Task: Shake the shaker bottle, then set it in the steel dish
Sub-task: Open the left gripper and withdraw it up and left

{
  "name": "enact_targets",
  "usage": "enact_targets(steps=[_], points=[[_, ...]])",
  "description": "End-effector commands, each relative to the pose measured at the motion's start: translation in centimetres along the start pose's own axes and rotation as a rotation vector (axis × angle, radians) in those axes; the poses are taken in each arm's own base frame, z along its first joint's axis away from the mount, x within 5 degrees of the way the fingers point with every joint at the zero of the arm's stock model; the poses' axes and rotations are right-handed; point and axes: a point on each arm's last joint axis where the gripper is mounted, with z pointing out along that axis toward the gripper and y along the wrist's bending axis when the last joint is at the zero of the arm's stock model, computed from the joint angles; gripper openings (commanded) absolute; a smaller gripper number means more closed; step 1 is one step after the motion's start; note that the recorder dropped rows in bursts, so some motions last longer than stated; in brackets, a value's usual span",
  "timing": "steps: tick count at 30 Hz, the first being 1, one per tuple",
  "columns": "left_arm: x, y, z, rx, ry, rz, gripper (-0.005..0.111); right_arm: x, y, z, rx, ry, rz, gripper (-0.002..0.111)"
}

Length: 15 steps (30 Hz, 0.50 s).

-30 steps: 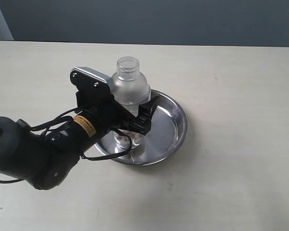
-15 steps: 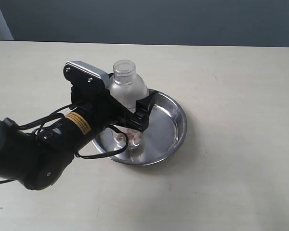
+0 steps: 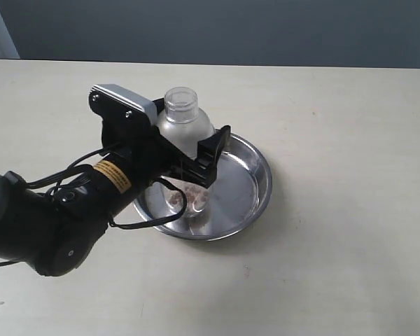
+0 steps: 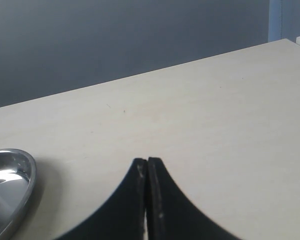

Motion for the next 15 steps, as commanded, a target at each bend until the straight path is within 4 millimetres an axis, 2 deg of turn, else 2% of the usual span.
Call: enact_targets(steps=[1, 9, 15], points=[[-0.5, -0.2, 0.0, 0.005, -0.036, -0.001, 0.106, 0.0, 0.0, 0.0, -0.004, -0.009, -0.007, -0.001], [-1.4, -0.2, -0.2, 0.006, -0.071, 0.005, 0.106, 0.0, 0.0, 0.0, -0.004, -0.009, -0.007, -0.001], [-2.7, -0.3, -0.5, 0.006, -0.096, 0.036, 0.106, 0.0, 0.0, 0.0, -0.004, -0.009, -0.007, -0.001]])
